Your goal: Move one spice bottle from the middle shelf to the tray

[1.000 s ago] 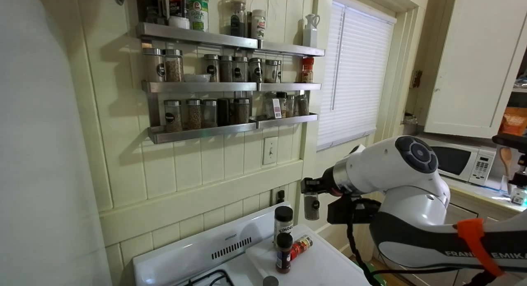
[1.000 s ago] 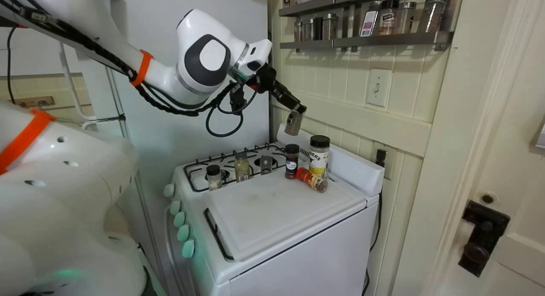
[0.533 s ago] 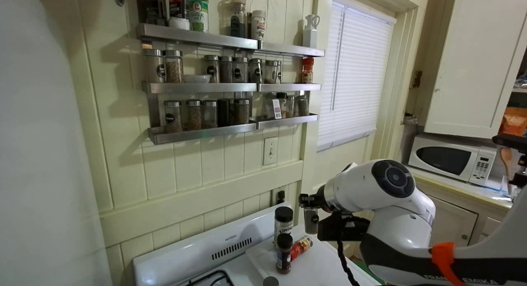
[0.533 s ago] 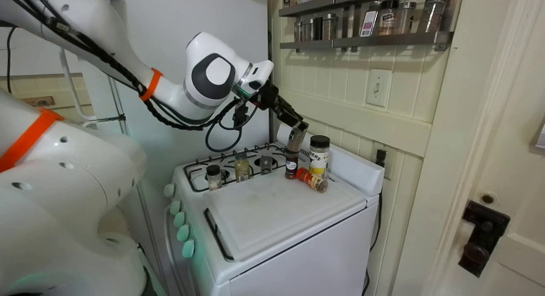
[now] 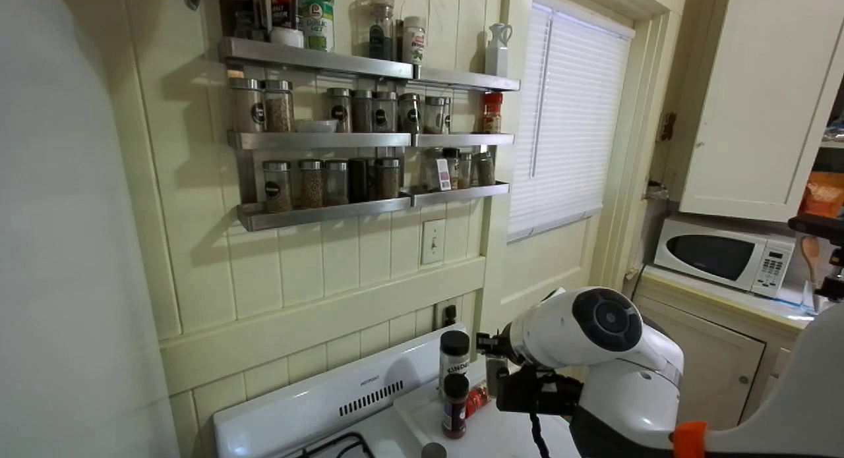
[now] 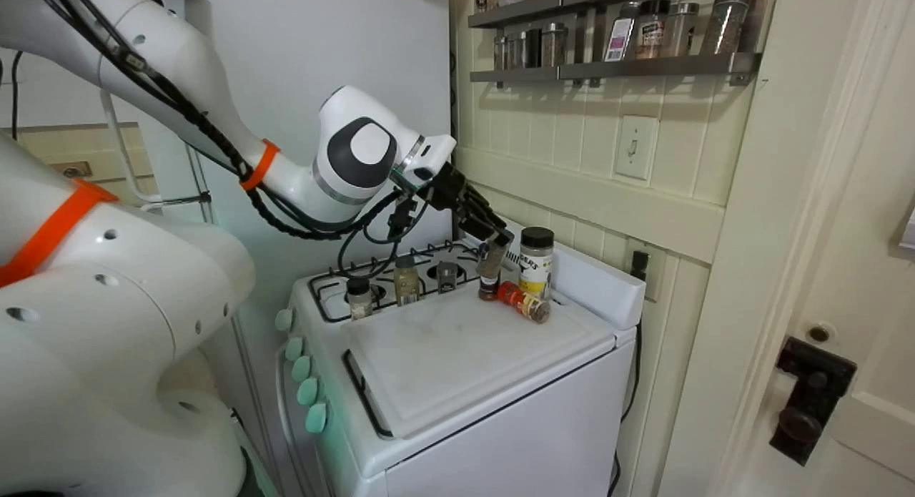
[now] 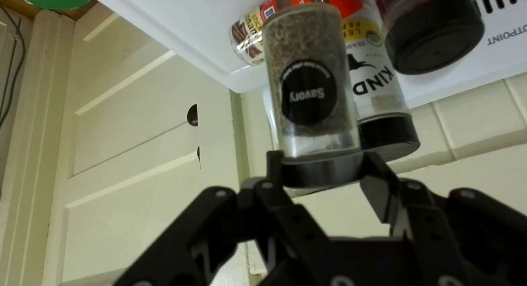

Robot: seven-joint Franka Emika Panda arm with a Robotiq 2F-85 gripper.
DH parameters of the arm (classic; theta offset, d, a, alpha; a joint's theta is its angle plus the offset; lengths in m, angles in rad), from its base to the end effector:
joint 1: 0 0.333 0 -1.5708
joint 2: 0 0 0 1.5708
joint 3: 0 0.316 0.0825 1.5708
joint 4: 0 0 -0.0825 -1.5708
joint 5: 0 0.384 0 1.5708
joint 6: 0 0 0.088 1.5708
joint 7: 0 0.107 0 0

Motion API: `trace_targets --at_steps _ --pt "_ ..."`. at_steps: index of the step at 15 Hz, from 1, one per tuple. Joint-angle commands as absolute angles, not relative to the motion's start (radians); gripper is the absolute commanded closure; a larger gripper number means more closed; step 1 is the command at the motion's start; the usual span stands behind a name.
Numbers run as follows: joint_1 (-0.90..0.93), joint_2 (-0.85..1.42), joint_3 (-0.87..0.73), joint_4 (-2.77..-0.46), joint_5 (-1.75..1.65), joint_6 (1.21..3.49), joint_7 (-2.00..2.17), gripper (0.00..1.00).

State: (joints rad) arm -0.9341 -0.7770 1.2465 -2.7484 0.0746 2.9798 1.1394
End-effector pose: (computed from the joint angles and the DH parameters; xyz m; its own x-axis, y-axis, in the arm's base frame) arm 0.4119 0.1032 0.3644 0.4155 -0.5164 0.7488 -0.6747 -0.7271 -0.1271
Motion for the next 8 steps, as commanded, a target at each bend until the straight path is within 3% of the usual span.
trace_targets --at_steps 1,4,5,8 --pt "-0.933 -0.779 1.25 -2.748 0.079 2.975 1.144 0.49" --pt "-0.936 -0.781 1.255 -2.748 0.08 2.975 1.151 0.49" --pt "-0.937 -0.781 1.255 -2.748 0.08 2.975 1.151 0.74" --pt "-0.939 -0.794 1.305 -2.748 0.082 2.961 1.176 0.74"
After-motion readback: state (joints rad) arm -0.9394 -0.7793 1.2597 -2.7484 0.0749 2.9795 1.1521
